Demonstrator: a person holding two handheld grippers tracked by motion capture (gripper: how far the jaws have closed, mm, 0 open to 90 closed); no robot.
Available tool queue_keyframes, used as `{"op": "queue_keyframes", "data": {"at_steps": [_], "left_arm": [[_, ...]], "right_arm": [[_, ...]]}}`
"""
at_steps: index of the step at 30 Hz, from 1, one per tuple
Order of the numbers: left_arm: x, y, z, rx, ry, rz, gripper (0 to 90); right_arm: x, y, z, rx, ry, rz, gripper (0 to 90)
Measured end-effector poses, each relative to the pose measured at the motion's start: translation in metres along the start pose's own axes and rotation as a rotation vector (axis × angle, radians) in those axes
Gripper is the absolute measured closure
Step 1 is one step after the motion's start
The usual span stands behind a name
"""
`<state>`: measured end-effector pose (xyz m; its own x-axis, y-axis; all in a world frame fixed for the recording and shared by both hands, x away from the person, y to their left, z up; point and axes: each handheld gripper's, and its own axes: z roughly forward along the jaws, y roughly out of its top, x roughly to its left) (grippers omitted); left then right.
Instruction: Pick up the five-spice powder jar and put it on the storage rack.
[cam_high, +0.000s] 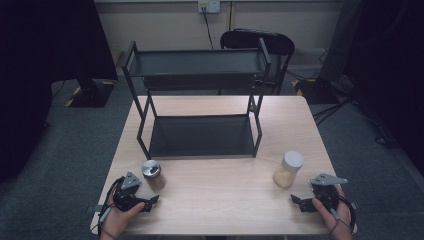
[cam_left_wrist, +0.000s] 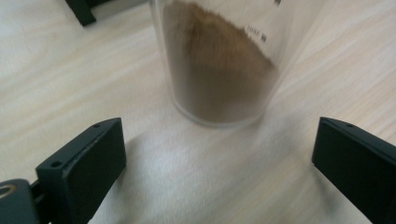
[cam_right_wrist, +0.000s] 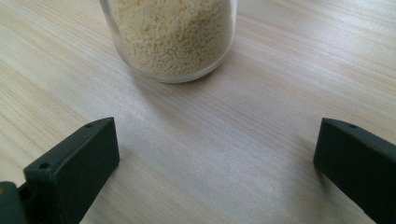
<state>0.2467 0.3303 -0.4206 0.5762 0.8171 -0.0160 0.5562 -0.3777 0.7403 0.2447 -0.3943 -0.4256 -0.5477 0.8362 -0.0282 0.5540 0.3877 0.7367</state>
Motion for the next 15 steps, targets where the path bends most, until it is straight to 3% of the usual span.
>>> {"op": "queue_keyframes", "data": {"at_steps": [1, 7, 15], "left_arm": [[0.0004, 0.0021, -0.0002, -0.004, -0.001, -0.019, 1.9], [0.0022, 0.0052, 0.0007, -0.027, -0.018, -0.038, 1.7], [-0.0011, 0.0112, 0.0083, -0.041, -0.028, -0.038, 3.7]], "right_arm": [[0.0001, 0.0000, 0.0000, 0.000, 0.000, 0.000, 0.0], [0.0001, -0.0001, 0.0000, 0.000, 0.000, 0.000, 0.0], [0.0002, -0.0001, 0.0000, 0.000, -0.001, 0.000, 0.0]]}}
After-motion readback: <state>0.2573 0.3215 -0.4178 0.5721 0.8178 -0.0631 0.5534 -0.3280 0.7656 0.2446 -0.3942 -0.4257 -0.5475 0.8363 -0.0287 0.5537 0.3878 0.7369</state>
